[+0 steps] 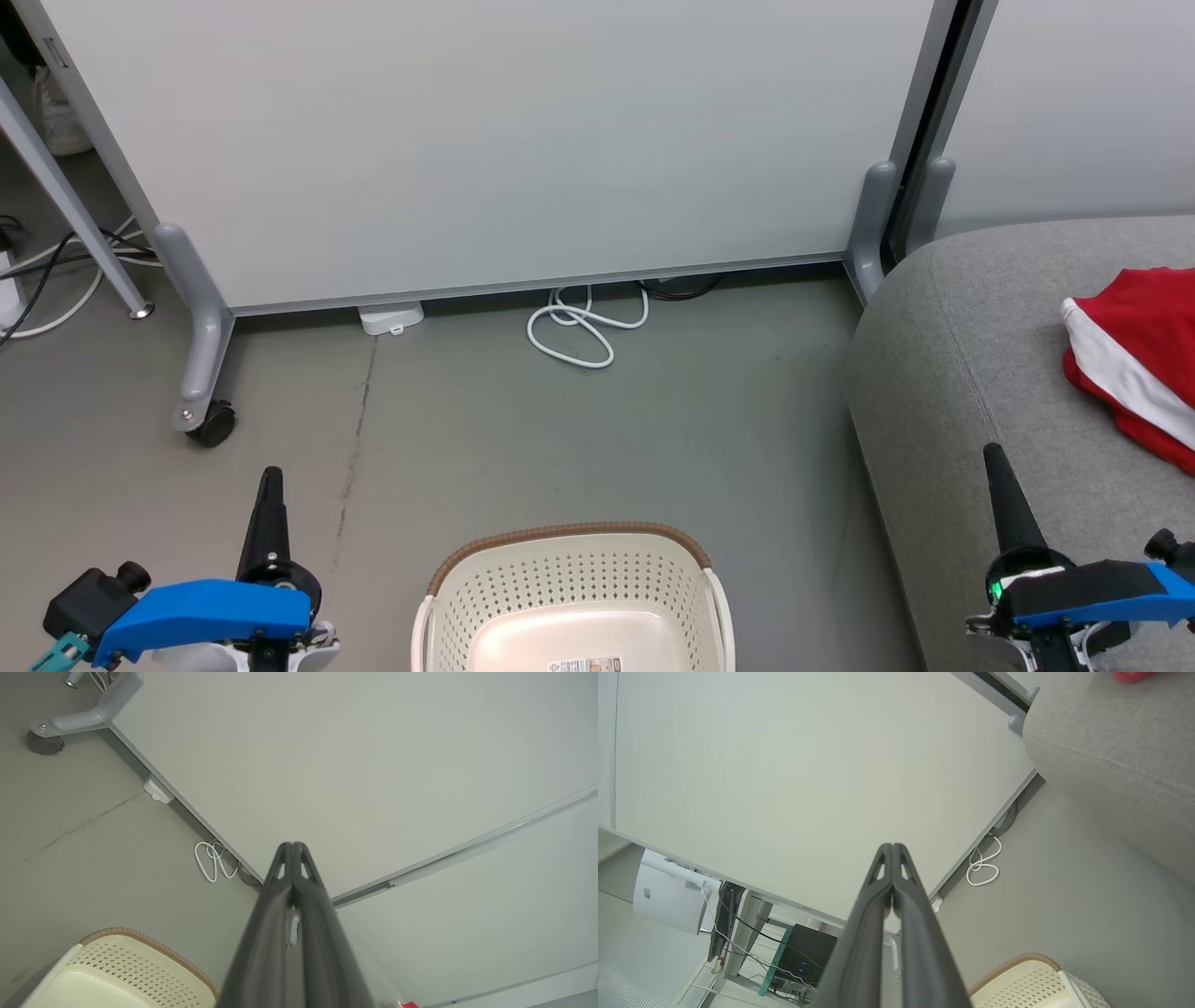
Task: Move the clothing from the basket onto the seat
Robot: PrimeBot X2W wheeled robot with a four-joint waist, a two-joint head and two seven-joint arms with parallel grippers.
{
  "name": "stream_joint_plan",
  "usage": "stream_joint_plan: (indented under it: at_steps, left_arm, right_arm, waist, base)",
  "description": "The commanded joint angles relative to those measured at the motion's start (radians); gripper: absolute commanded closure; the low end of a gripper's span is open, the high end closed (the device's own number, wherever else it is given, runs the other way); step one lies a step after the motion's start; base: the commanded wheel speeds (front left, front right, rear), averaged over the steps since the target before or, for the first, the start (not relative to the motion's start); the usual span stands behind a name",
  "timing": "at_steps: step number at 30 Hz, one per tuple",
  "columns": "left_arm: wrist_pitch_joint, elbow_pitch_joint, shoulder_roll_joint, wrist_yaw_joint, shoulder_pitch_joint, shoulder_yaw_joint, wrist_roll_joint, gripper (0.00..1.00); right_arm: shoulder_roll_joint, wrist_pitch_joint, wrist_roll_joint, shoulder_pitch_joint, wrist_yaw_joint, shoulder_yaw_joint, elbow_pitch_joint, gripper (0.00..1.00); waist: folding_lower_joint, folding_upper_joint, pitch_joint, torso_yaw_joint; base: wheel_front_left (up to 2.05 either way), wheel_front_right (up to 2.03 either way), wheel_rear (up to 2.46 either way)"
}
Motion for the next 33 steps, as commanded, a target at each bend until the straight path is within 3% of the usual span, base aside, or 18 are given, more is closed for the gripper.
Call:
stream_joint_plan:
  at_steps: [1,33]
  left_arm:
    - [0.006,-0.010,0.002,-0.006,-0.029,0.007,-0.029,1.00]
    - [0.081,-0.006,-0.007,-0.020,-0.052,0.046,-0.338,1.00]
  right_arm:
    - [-0.003,0.009,0.030,-0.024,0.000,-0.004,-0.006,1.00]
    - [-0.003,0.086,0.327,-0.040,0.001,-0.017,0.006,1.00]
  waist:
    - [-0.0001,0.0000,0.000,0.000]
    - [-0.0001,0.0000,0.009,-0.011]
  base:
    - [0.00,0.00,0.00]
    - [0.00,0.00,0.00]
